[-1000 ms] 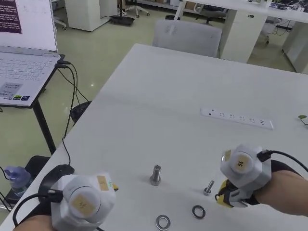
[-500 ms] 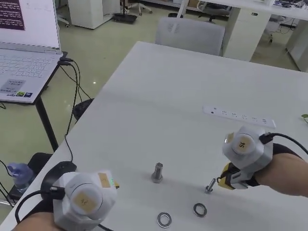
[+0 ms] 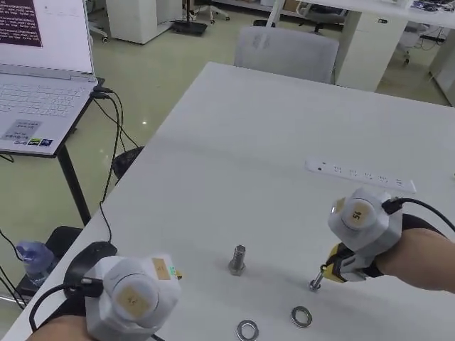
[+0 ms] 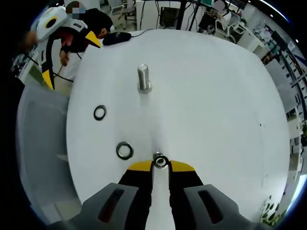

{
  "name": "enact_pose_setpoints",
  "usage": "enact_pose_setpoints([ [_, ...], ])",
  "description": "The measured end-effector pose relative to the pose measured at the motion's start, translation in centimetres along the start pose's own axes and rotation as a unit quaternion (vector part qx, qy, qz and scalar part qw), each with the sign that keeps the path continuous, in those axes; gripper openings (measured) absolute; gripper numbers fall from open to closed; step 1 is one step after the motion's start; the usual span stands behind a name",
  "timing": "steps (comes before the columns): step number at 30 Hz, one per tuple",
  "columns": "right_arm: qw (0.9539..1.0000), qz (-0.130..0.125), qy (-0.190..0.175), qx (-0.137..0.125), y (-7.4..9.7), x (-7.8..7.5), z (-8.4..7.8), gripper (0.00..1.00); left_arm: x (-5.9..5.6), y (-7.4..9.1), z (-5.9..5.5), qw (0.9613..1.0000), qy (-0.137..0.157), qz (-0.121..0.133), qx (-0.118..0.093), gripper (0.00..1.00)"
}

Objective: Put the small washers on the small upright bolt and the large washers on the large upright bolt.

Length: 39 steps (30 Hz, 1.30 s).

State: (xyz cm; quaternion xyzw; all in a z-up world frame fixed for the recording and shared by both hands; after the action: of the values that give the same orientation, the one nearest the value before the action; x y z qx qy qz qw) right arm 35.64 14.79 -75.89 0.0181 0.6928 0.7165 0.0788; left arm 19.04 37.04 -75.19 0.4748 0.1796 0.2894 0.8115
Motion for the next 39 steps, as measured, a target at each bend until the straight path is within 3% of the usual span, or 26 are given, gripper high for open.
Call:
enact_pose_setpoints([
  [14, 0.9999, 0.010, 0.001, 0.012, -1.1, 0.1, 0.1, 0.12, 0.4, -0.1, -0.6, 0.9999, 0.000, -0.002, 0.011, 0.81],
  [39, 0.9993, 0.021, 0.000, 0.032, -4.7, 0.1, 0.1, 0.13, 1.0, -0.1, -1.6, 0.9997, 0.009, -0.004, 0.024, 0.77],
])
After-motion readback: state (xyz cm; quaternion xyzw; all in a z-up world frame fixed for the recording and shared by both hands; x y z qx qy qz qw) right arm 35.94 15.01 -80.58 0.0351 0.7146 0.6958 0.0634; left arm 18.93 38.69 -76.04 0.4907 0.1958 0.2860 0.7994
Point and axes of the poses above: the centre of the closed fingertips' face, and the gripper's own axes: y roughly backward along the fingers, x roughly to its left, z roughly out of its top, the point moved 6 cm from there along y, roughly backward along the fingers, and after that the axes turned 15 degrees about x, right-handed, at the moved point
